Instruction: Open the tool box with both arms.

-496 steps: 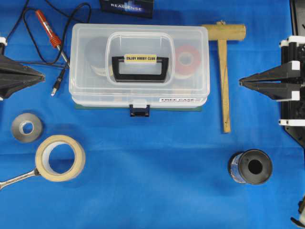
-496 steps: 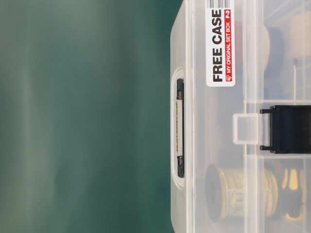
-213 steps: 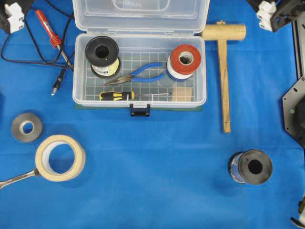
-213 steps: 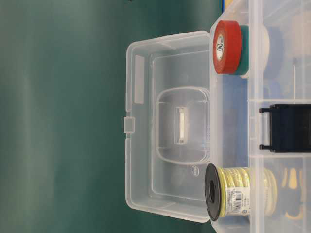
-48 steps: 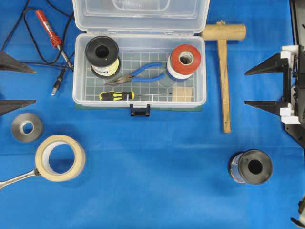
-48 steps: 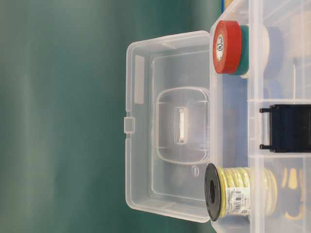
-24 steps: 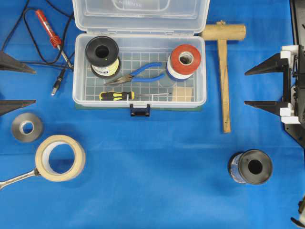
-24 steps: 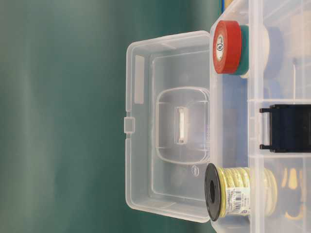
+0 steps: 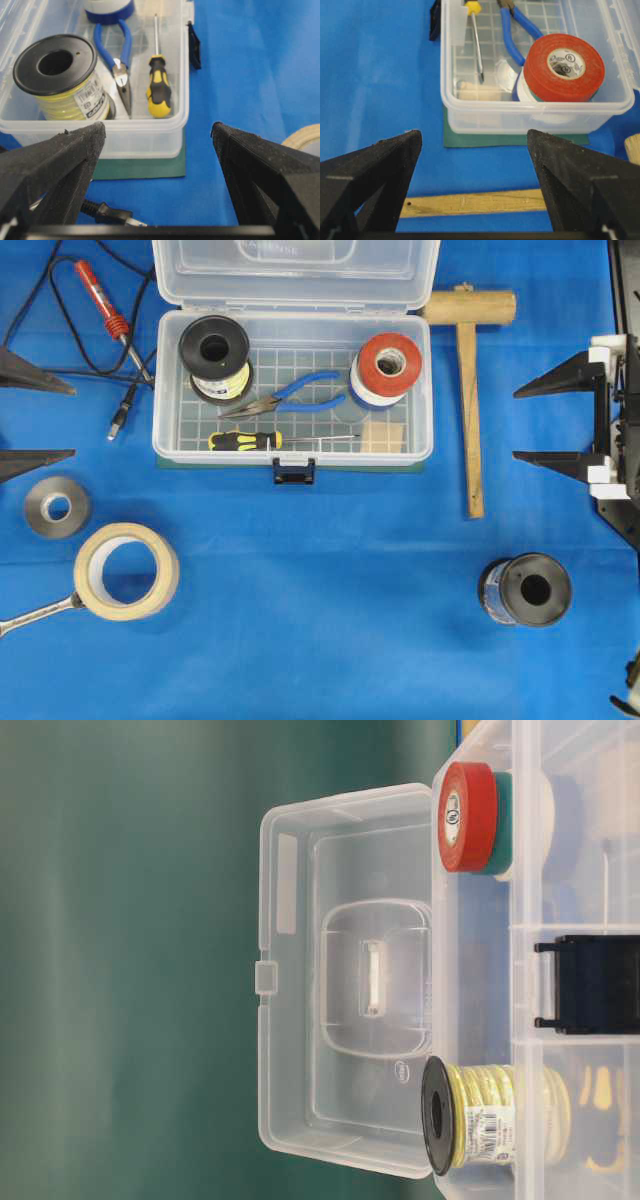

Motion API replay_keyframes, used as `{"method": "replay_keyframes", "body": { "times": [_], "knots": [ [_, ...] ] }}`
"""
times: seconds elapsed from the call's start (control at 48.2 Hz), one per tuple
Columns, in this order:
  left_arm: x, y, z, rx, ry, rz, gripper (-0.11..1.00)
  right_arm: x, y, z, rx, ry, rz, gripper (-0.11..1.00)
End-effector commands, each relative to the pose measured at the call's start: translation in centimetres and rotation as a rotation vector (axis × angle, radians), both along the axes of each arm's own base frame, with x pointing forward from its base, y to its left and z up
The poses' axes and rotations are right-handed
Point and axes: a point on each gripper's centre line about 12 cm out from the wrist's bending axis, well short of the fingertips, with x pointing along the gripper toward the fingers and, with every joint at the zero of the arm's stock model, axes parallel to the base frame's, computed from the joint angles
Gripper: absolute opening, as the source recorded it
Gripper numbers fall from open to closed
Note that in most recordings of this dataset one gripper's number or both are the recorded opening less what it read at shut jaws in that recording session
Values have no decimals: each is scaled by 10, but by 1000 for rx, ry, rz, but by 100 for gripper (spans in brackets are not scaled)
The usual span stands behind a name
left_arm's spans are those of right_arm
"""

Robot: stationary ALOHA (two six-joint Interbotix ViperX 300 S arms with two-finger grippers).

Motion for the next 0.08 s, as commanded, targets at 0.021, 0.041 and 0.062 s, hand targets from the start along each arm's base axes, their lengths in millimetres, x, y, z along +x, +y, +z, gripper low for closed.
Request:
{"method": "replay_keyframes", "body": {
  "times": [0.021,0.041,0.062],
  "knots": [
    [2,0,4,0,-12,-1,90,3,0,5,-3,-17,2,85],
    [2,0,5,0,-15,-1,90,3,0,5,-3,-17,2,85],
    [2,0,5,0,-15,-1,90,3,0,5,-3,-15,2,85]
  ]
}}
